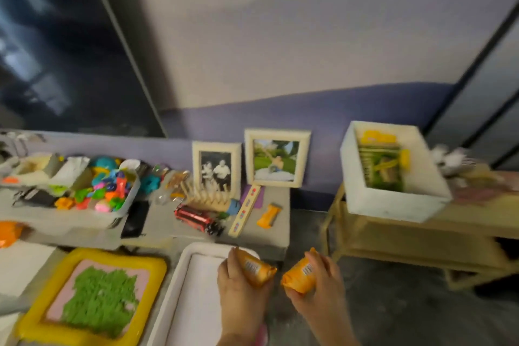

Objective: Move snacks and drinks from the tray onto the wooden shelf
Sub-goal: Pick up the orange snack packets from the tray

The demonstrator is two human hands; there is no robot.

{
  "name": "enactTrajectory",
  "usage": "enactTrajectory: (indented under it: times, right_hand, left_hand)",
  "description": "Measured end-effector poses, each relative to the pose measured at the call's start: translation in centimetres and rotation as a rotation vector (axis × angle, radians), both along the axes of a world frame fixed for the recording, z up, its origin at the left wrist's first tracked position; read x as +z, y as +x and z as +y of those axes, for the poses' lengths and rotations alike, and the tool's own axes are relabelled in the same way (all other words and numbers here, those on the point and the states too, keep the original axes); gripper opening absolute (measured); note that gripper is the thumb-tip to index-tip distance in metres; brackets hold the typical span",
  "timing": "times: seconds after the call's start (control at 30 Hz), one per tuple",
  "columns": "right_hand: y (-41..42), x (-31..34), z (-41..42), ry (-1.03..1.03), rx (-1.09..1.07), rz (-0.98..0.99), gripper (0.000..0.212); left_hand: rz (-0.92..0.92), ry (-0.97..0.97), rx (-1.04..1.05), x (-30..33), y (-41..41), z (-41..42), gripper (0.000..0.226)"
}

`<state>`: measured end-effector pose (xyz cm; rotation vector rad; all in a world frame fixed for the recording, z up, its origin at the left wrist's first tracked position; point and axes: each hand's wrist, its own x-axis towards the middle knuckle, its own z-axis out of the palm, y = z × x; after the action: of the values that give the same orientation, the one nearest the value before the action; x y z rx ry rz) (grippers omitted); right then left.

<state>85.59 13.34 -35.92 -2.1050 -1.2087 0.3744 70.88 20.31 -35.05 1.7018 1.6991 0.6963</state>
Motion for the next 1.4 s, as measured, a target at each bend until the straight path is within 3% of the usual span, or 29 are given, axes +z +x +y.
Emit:
enactTrajectory:
  times: [0.2,0.33,0.6,0.8,1.07,1.23,1.4]
  right_hand:
    - [12.6,6.5,-5.4,0.086,-0.364,-0.044,0.088]
    - [20.8,10.9,-9.3,0.05,-0.486,0.024,0.09]
    - [33.3,14.0,-12.4,0.111,-0.764,-0.003,0.087]
    - [41.1,13.9,-11.5,0.17,-0.828,-0.029,0.085]
    - [50.0,12.8,-12.6,0.116,-0.963,0.023,0.086]
    - [55.2,10.7,-13.5,0.021,-0.929,0.056,0.087]
    - [60.2,8.2,-13.3,-0.135,-0.765,0.093,0.086]
  left_hand:
    - [-0.11,0.174,-0.156,5.9,14.1,-2.2,0.107]
    - [-0.158,0.074,-0.268,9.8,23.1,-4.8,0.117]
    - [-0.205,0.026,-0.417,13.0,37.0,-6.9,0.11]
    - [-0.257,0.033,-0.446,13.8,46.1,-4.9,0.111]
    - [-0.179,-0.009,-0.46,12.9,54.8,-3.8,0.111]
    - [-0.177,-0.102,-0.32,11.3,58.9,-4.5,0.109]
    - [0.013,-0.119,-0.122,8.2,61.1,-6.3,0.108]
